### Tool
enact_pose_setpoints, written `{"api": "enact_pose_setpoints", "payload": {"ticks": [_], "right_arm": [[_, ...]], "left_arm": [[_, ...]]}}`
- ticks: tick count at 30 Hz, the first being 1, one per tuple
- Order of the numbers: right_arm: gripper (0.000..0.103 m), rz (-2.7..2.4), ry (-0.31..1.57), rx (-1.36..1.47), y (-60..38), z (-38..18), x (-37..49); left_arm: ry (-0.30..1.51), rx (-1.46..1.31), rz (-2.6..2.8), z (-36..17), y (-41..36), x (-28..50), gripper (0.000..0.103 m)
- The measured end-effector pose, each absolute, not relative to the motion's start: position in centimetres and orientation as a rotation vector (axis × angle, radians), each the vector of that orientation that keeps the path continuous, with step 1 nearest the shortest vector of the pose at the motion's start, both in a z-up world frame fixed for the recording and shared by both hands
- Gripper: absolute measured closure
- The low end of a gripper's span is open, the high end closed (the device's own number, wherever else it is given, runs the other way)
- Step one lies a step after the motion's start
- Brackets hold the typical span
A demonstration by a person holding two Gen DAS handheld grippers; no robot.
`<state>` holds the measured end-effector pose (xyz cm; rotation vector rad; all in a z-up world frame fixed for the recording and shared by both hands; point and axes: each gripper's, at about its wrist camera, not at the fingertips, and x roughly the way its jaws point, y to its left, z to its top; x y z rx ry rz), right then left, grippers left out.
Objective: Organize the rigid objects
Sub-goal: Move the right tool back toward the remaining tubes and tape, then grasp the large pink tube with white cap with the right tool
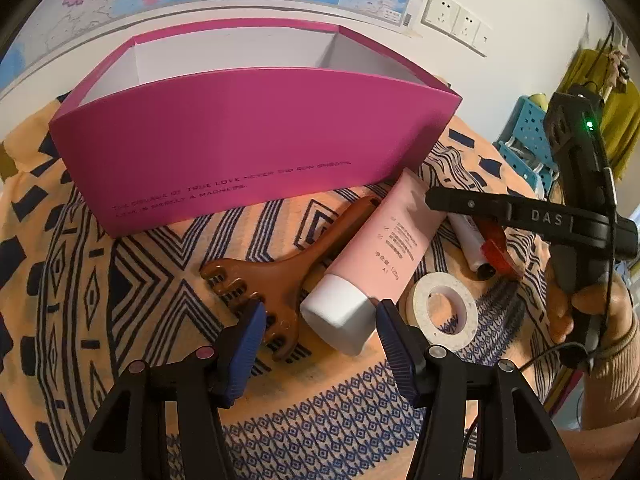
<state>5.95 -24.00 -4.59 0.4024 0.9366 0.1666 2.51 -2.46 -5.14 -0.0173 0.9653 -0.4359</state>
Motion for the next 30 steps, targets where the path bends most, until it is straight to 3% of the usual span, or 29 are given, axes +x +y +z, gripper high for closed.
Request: {"api": "enact_pose_setpoints", "payload": {"ticks": [8, 21, 30], "right_arm": [[0.044, 0.201, 0.943, 0.382, -24.4, -4.6, 7.6], [0.043, 0.226, 0.994, 0.305, -23.6, -4.7, 8.4], [0.034, 0.303, 1.043, 0.203, -21.7, -5.0, 10.0]], "left_arm": [[0.969, -0.024, -0.416, -4.9, -1.7, 2.2, 0.045], [0.977, -0.031, -0.469, -4.0, -1.9, 0.2, 0.045], [1.019, -0.068, -0.505, -4.8, -2.4, 0.5, 0.046]]}}
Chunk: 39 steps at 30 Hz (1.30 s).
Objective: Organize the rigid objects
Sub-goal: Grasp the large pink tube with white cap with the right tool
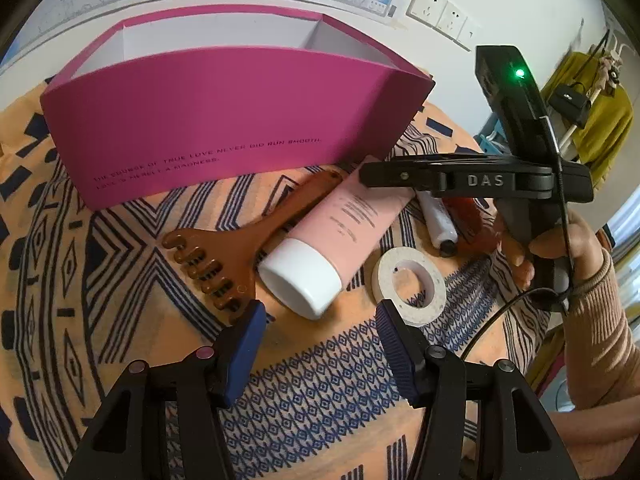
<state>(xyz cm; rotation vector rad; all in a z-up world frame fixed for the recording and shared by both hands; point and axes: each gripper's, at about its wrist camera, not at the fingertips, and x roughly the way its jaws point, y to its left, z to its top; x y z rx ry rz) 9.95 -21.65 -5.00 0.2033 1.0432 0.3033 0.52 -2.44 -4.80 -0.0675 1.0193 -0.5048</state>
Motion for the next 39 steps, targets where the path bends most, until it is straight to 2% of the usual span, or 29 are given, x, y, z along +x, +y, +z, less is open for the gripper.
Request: {"api": "enact_pose_setpoints", "payload": {"ticks": [2, 8, 22, 31, 34, 36, 39], "right_arm": [[0.034, 0.314, 1.048, 0.228, -21.8, -5.3, 10.2], [0.034, 0.376, 1.034, 0.348, -23.0, -5.5, 9.5], [0.034, 0.405, 0.953, 0.466, -23.8, -4.4, 6.7], [0.034, 0.383, 0.946, 0.434, -22.7, -4.3, 5.9], [0.041, 0.375, 0.952, 0.415, -22.5, -4.7, 5.7], [0.050, 0.358, 0.952, 0.408, -22.7, -4.9, 5.6], [0.053, 0.340, 0.948, 0.400, -22.8, -5.1, 5.2]], "left_arm": [[1.028, -0.078, -0.507, -5.0, -2.4, 0.7, 0.052], [1.039, -0.101, -0.502, -5.3, -2.1, 1.0, 0.059], [1.012, -0.093, -0.451, -4.2, -1.4, 0.8, 0.059], [1.008, -0.076, -0.419, -4.5, -1.4, 1.1, 0.059], [1.023, -0.068, -0.403, -4.8, -1.5, 1.3, 0.060], [1.029, -0.067, -0.397, -5.0, -1.6, 1.3, 0.061], [1.031, -0.073, -0.397, -4.8, -1.6, 1.4, 0.061]]}}
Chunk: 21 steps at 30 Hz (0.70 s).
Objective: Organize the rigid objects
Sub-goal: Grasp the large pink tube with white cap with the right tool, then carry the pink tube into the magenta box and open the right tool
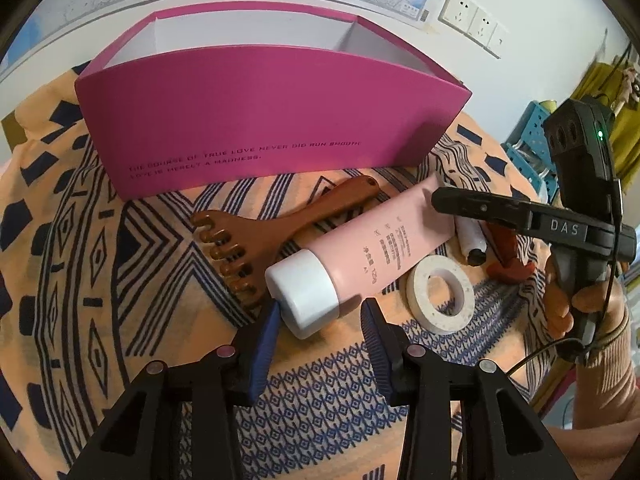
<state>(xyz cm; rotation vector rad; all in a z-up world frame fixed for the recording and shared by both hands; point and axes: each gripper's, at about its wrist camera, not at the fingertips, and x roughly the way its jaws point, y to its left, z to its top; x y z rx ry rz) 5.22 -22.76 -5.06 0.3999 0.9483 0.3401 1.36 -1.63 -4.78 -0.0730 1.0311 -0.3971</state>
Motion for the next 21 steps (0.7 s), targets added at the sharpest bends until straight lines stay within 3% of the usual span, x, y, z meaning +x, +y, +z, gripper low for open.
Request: {"api": "enact_pose_setpoints", "payload": {"ticks": [9, 21], "right_arm": [[0.056, 0.311, 0.854, 0.335, -22.1, -1.5, 4.0], [0.056, 0.302, 0.684, 0.339, -23.6, 4.7, 6.1]], "left_arm": [[0.993, -0.076, -0.392, -2.6, -1.2, 1.1, 0.061], [0.784, 0.007, -0.359, 4.7, -1.5, 4.2, 0.061]]}}
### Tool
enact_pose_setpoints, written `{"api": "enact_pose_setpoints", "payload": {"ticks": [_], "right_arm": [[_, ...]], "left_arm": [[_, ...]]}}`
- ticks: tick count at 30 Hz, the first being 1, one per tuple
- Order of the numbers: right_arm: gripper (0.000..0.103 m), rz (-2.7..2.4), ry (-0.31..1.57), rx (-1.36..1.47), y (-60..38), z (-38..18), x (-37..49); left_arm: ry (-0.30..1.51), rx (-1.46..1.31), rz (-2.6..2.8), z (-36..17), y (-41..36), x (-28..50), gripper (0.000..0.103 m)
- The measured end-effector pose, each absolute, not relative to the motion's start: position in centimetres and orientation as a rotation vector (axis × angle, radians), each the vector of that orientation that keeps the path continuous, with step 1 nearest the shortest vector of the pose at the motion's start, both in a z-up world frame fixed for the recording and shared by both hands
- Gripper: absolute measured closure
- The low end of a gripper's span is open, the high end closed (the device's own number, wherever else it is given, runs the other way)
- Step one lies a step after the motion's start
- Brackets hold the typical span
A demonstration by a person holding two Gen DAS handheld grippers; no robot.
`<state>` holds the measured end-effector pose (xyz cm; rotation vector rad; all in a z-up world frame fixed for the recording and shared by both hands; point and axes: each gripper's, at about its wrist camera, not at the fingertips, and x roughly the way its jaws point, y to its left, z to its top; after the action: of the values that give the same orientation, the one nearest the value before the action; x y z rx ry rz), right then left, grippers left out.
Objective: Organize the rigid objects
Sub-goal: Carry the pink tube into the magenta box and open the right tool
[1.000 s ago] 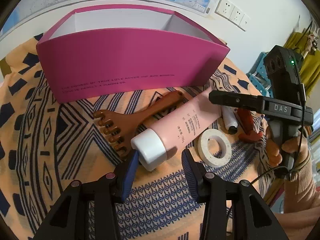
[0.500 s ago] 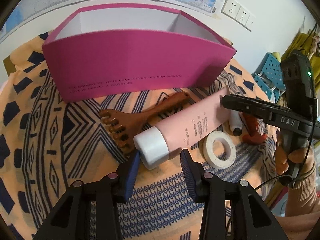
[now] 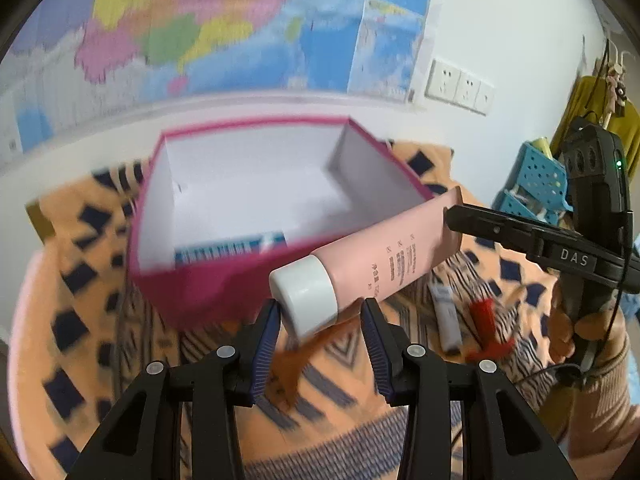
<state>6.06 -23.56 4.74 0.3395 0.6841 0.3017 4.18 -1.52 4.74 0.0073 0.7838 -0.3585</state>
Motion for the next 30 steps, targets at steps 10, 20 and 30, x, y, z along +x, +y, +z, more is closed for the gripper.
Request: {"api": "enact_pose_setpoints", "payload": {"ticks": [10, 20, 30], "right_arm": [[0.056, 0.278, 0.710, 0.413, -25.4, 4.0, 11.5], [0.047, 0.206, 0.753, 0.395, -25.7, 2.8, 13.5], [0.046, 0.145, 0.735, 0.323, -24.9, 3.3, 13.2]], "left_arm": [[0.765, -0.003, -0.328, 5.9, -1.4, 9.8, 0.060], [0.840, -0.014, -0.336, 3.7, -2.1, 13.8, 0.060], [0.874, -0.055, -0.298, 2.3, -1.3, 15.9, 0.060]]}}
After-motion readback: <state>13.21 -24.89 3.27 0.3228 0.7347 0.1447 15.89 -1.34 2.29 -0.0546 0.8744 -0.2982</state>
